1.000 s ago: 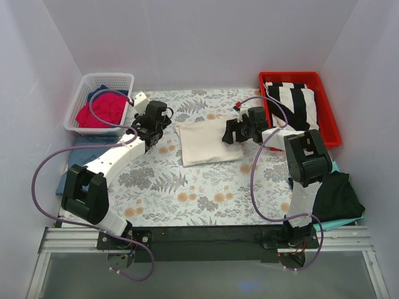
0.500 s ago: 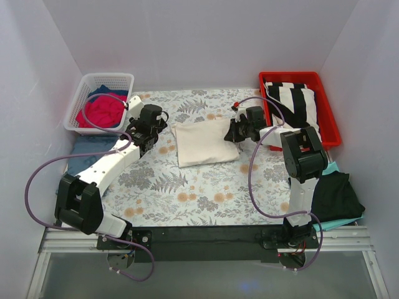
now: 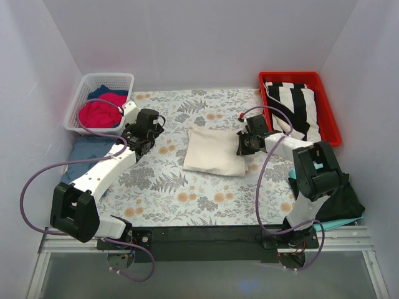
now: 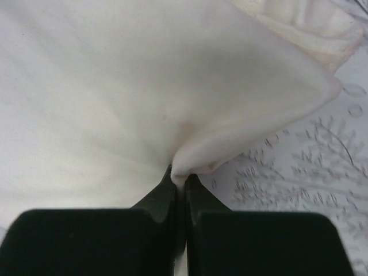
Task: Fold and stack the t-shirts
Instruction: Neatly place the folded tshirt to the corner
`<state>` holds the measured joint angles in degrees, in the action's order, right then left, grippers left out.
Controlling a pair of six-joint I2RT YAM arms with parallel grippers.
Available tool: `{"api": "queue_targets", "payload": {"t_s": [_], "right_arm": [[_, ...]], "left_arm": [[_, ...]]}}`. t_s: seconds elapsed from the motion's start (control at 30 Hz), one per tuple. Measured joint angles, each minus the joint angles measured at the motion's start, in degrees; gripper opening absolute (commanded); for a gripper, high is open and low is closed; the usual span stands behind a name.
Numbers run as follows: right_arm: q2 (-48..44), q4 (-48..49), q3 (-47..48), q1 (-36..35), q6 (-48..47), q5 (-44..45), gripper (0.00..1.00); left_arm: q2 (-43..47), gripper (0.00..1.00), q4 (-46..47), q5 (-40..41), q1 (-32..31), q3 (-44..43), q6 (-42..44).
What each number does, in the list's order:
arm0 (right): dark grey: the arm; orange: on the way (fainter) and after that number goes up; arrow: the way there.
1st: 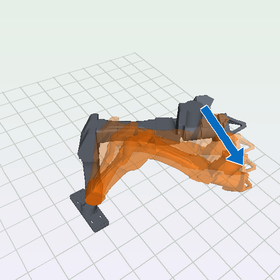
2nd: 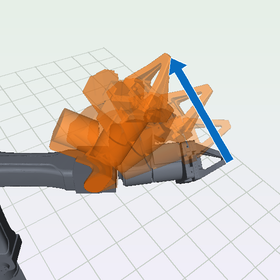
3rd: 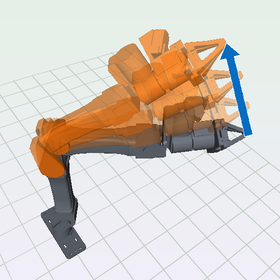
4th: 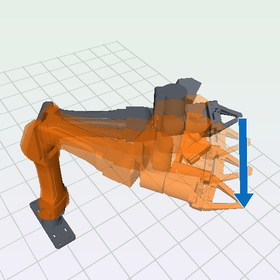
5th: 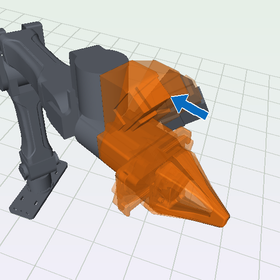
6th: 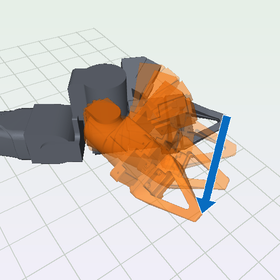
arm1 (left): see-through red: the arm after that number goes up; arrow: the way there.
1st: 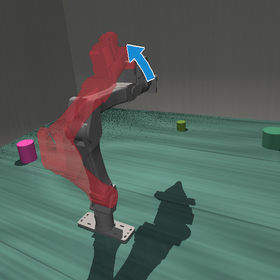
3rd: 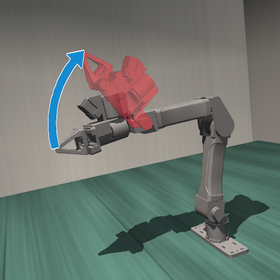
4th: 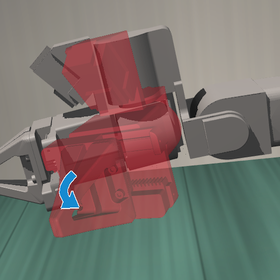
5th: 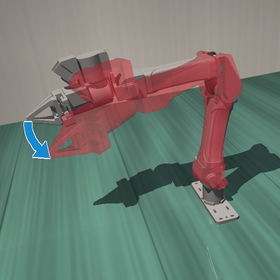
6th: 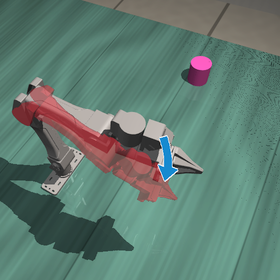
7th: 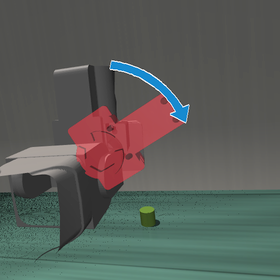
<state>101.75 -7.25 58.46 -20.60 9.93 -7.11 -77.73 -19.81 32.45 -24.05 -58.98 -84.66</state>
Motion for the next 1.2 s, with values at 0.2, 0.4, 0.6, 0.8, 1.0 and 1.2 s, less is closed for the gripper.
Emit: {"api": "queue_targets", "payload": {"t_s": [0.2,0.4,0.6,0.8,1.0,1.2], "right_arm": [[-7.5,-10.5,-4.6,-0.1,0.1,9.8,0.01],[-13.4,-18.9,-8.7,-0.1,0.2,16.3,0.01],[-17.6,-27.7,-9.5,-0.1,0.4,22.7,0.01],[-18.2,-35.2,-5.9,0.0,0.2,28.2,0.01],[-18.2,-38.5,-5.3,0.9,0.2,31.9,0.01],[-18.7,-40.6,-4.0,4.1,-0.3,37.0,0.01]], "left_arm": [[0.0,0.49,-0.9,0.0,0.0,0.4,-0.7],[0.0,0.49,-1.1,-0.2,0.0,0.4,-1.1],[-1.0,0.48,-1.2,-0.6,0.0,0.3,-1.3],[-2.1,0.48,-1.2,-0.9,0.0,0.0,-1.4],[-4.3,0.48,-1.2,-2.1,0.0,-1.7,-1.4],[-5.2,0.48,-1.1,-2.8,0.0,-2.8,-1.3]]}}
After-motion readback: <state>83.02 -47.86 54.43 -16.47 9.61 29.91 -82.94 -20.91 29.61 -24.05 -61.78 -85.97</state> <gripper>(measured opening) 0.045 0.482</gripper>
